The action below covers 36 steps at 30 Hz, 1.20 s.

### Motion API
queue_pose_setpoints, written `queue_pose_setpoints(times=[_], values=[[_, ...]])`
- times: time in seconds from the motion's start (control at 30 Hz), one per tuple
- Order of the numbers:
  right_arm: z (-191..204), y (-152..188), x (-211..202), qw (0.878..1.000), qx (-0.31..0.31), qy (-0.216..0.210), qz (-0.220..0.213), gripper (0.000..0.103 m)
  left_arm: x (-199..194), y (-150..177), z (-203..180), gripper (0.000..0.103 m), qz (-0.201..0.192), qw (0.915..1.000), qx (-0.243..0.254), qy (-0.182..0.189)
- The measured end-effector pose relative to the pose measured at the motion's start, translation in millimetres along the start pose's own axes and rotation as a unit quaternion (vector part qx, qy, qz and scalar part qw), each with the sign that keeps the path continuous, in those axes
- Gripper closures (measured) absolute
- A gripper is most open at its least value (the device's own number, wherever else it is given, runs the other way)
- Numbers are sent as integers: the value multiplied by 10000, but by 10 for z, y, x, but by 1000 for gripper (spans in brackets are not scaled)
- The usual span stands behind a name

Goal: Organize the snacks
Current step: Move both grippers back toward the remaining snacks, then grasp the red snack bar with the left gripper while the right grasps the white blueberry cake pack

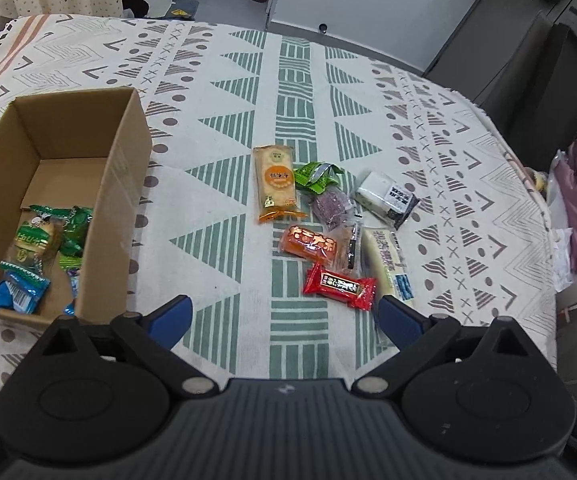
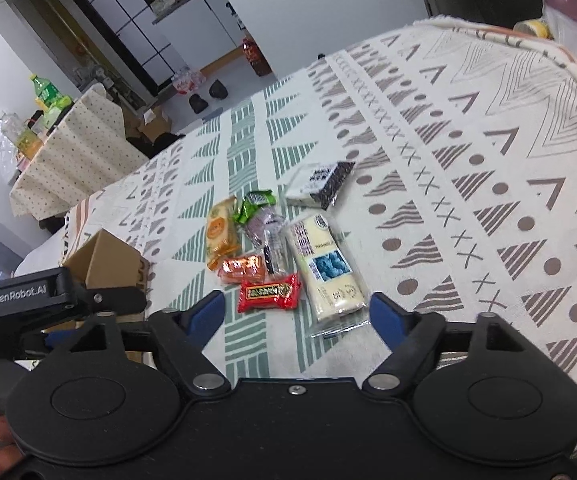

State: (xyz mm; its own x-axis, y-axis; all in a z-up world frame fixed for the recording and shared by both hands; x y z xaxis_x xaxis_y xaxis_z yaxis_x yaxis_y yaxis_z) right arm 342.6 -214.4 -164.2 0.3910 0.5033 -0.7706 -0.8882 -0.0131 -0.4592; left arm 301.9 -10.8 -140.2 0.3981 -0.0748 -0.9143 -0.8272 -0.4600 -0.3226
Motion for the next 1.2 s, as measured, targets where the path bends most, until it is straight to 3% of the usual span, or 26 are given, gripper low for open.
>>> queue_pose_setpoints(times=[0.17,0.57,1.2], values=[[-72,-10,144,9998,25,1,176,37,182,-67,-36,9,87,9999,-109,-84],[-243,-141,418,9992,75,111,383,37,662,-236,-211,13,206,9992,-95,-341],[-332,-169,742,9973,83,262,688,37,1256,-226,-345,13,626,9950,-15,-780]])
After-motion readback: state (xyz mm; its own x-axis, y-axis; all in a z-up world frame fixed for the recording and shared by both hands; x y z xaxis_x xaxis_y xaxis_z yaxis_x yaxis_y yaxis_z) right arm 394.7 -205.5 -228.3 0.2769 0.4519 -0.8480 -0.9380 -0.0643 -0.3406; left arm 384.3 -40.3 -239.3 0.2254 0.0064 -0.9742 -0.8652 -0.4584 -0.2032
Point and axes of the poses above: each gripper's, at about its wrist camera, not at the fingertips, and x roughly the way its jaws point, z to its left, y to its underside, the point moved 4 cm from there along x, roughly the way its jaws point, and after that the axes turned 5 degrees about z, right-handed, at the moved point
